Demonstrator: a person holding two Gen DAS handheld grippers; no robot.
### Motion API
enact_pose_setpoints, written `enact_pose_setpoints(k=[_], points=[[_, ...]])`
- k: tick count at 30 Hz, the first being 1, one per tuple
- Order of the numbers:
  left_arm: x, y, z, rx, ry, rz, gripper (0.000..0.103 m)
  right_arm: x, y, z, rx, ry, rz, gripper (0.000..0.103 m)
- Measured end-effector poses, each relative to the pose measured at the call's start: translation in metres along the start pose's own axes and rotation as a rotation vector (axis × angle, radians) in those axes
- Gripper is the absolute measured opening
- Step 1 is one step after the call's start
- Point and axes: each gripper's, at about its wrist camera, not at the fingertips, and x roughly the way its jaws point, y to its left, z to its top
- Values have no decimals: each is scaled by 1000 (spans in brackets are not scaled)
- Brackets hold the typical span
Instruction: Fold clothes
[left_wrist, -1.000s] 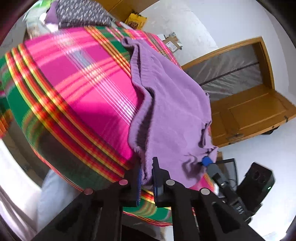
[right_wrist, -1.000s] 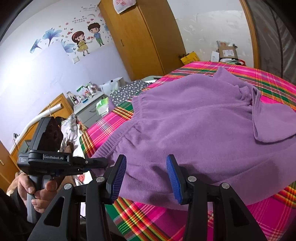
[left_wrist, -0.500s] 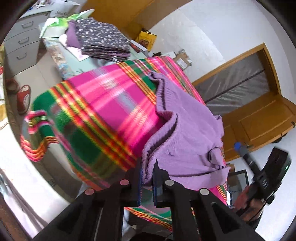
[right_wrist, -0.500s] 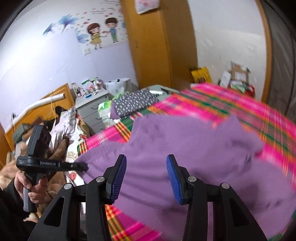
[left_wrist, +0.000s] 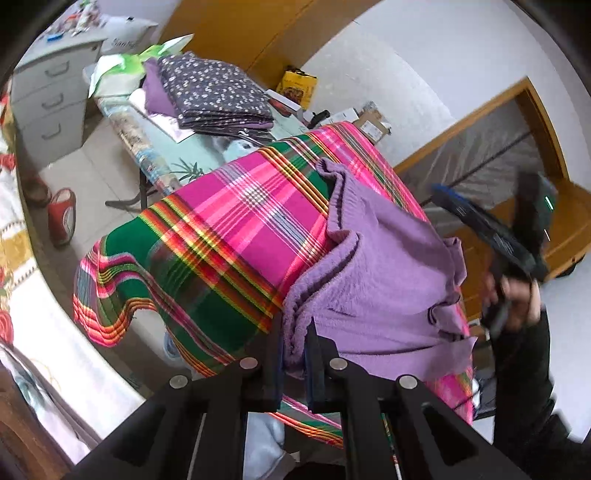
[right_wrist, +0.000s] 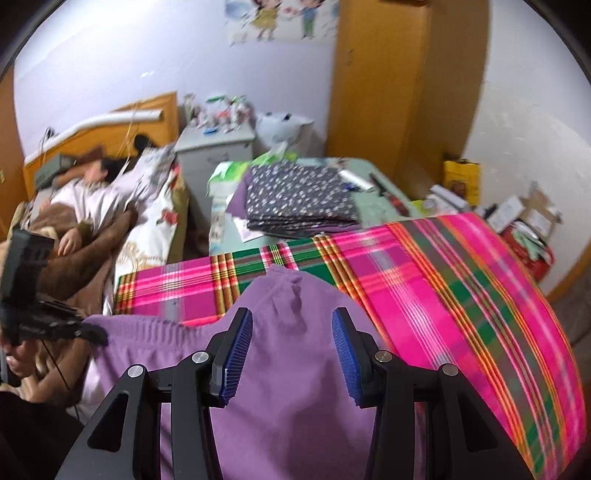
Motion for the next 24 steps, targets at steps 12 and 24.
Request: enact_pose_setpoints(k=[12, 24], points=[[1, 0, 4, 39, 17, 7, 8, 117, -25, 38, -162, 196, 165, 47], [8, 3, 7, 51, 47, 2, 9, 153, -33, 40, -176, 352, 319, 43]])
